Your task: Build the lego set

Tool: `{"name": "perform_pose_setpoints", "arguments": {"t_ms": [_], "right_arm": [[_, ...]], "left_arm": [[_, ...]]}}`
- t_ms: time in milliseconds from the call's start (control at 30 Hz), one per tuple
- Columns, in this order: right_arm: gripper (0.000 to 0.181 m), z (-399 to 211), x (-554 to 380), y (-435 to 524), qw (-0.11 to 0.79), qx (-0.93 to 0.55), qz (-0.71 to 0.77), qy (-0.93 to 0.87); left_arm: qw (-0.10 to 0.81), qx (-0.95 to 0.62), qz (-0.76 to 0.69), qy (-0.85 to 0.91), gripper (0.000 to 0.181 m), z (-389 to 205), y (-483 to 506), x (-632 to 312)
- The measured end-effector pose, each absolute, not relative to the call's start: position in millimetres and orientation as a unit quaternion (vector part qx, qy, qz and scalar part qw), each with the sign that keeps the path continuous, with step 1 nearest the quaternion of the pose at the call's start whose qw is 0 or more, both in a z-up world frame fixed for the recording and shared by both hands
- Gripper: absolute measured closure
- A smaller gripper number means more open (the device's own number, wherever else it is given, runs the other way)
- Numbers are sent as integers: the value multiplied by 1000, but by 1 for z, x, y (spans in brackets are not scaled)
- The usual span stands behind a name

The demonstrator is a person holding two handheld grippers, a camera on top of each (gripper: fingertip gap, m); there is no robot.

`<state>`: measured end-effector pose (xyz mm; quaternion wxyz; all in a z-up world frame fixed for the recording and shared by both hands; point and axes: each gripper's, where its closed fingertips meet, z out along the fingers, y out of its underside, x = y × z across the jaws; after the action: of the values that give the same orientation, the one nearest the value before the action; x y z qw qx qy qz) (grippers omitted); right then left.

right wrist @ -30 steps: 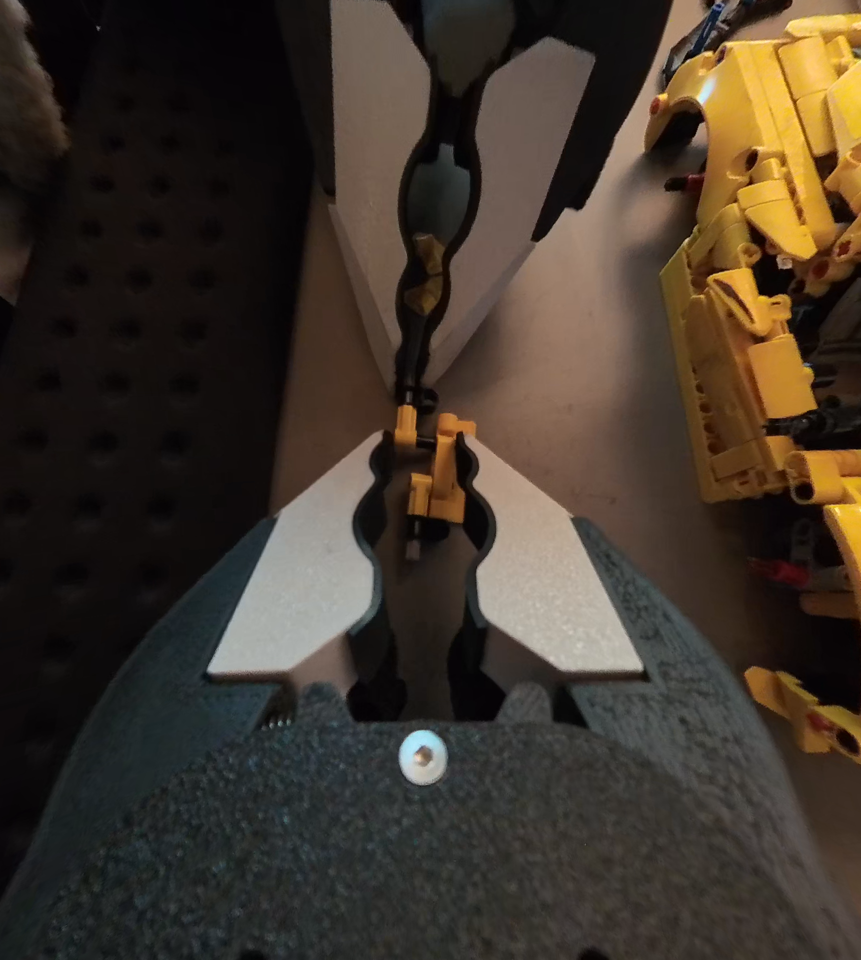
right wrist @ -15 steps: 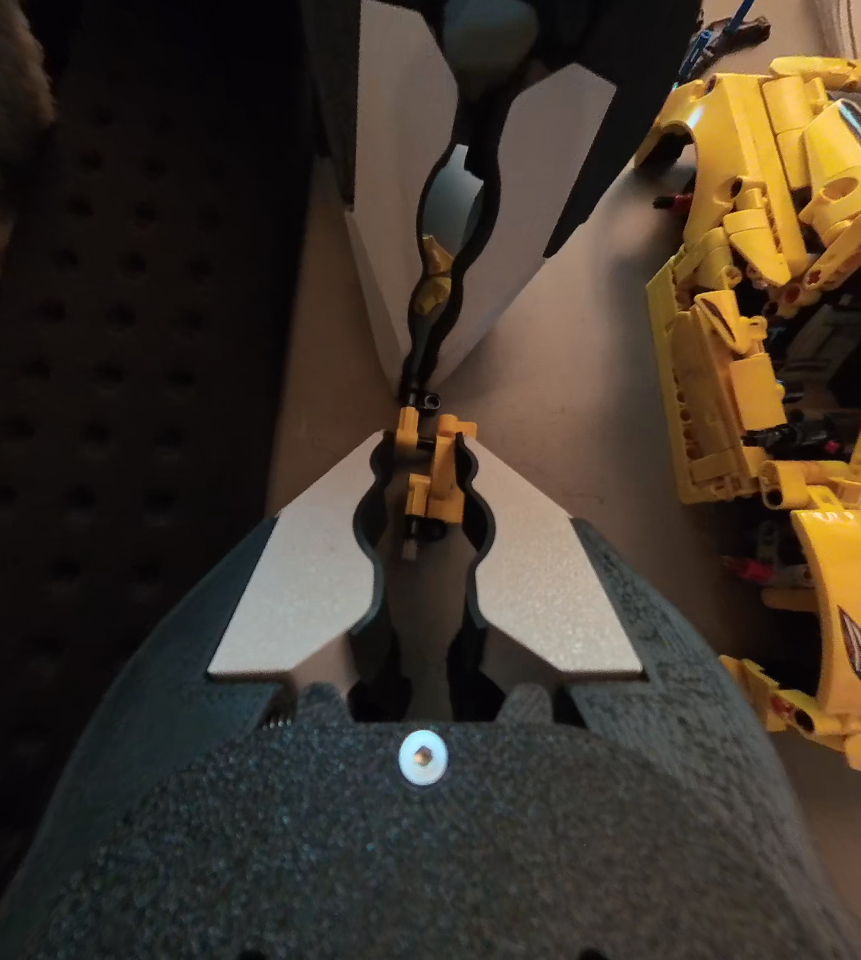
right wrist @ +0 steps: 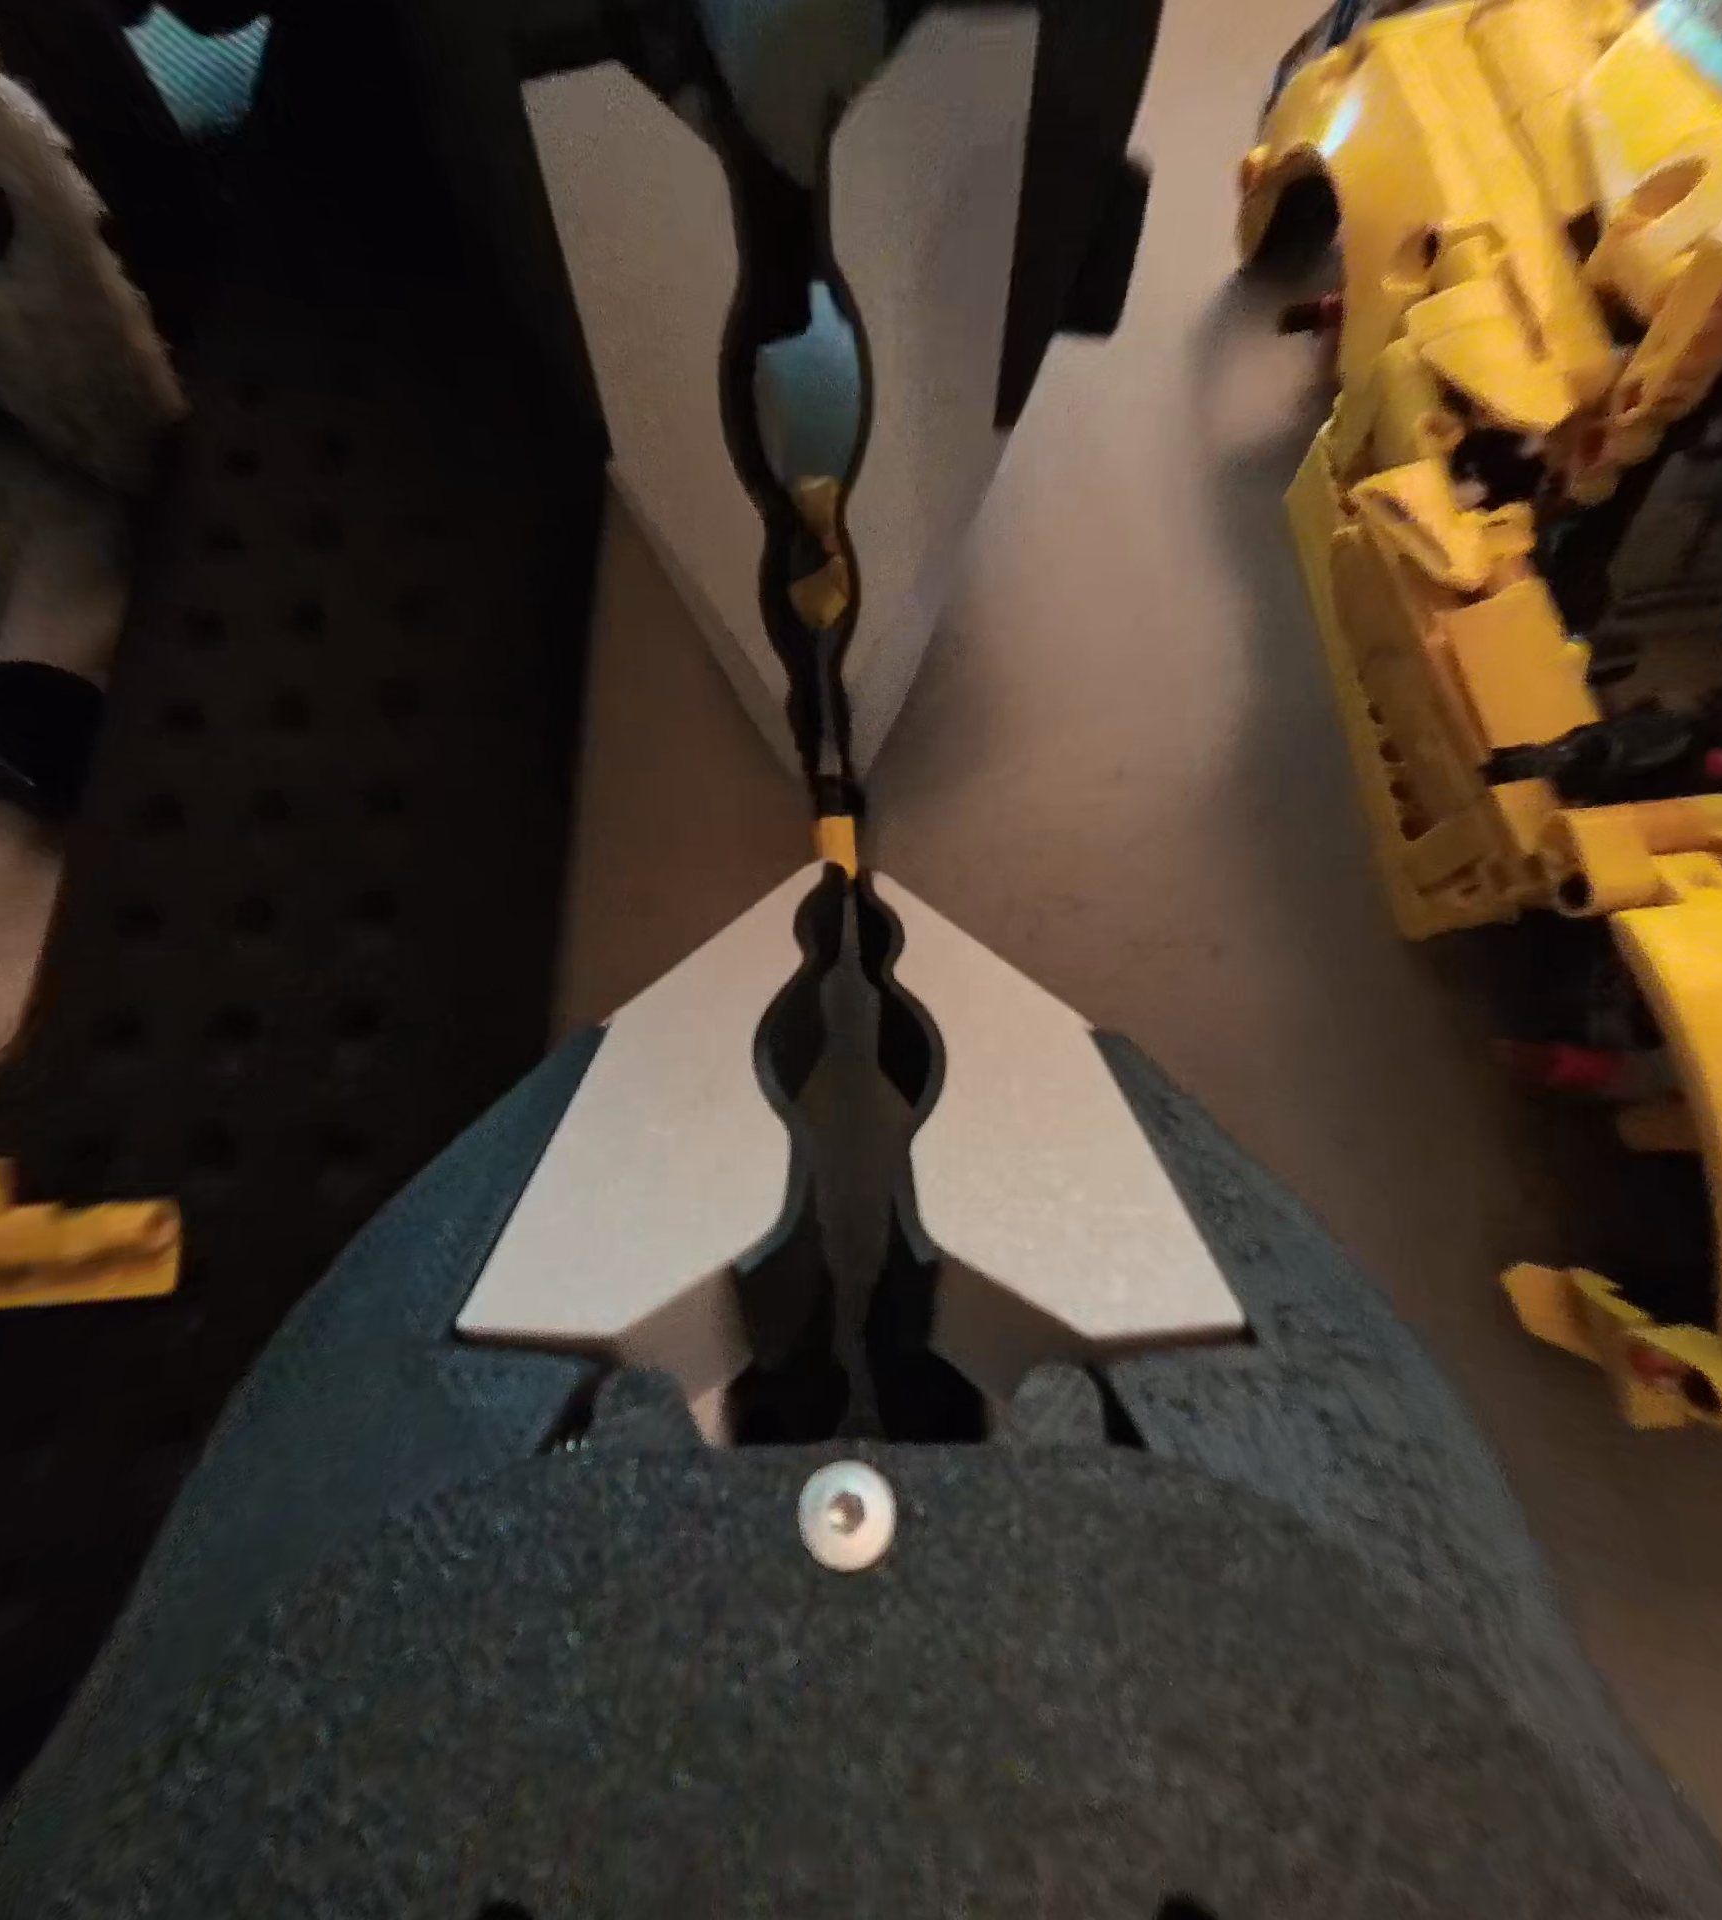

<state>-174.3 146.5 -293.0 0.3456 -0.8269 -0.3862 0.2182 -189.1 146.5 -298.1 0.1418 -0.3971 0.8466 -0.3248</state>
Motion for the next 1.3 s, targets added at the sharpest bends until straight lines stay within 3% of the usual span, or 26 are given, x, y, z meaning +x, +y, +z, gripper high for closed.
{"name": "perform_pose_setpoints", "arguments": {"t_ms": [267, 400, 433, 500, 667, 733, 900, 1000, 1100, 1300], "right_arm": [[164, -274, -148, 156, 397, -830, 227, -319], [156, -235, -144, 165, 490, -785, 283, -254], [158, -222, -141, 167, 513, -769, 302, -234], [181, -196, -137, 162, 539, -734, 356, -210], [181, -143, -118, 149, 613, -637, 449, -134], [167, -136, -113, 141, 628, -628, 446, -113], [159, -172, -150, 69, 565, -724, 332, -212], [139, -212, -178, 18, 490, -783, 277, -265], [138, -242, -195, -11, 439, -826, 221, -275], [129, -258, -207, -3, 455, -868, 110, -164]], "left_arm": [[185, -373, -297, 859, 178, -300, 149, -190], [236, -383, -271, 851, 177, -293, 159, -185], [239, -388, -281, 845, 176, -289, 158, -185], [242, -399, -304, 830, 169, -282, 155, -184], [270, -422, -328, 801, 162, -269, 155, -186], [293, -435, -326, 786, 160, -261, 159, -186], [312, -471, -337, 753, 157, -245, 150, -208], [278, -470, -379, 747, 157, -238, 113, -222], [264, -444, -391, 762, 157, -234, 72, -224], [250, -415, -342, 805, 157, -254, 51, -218]]}}
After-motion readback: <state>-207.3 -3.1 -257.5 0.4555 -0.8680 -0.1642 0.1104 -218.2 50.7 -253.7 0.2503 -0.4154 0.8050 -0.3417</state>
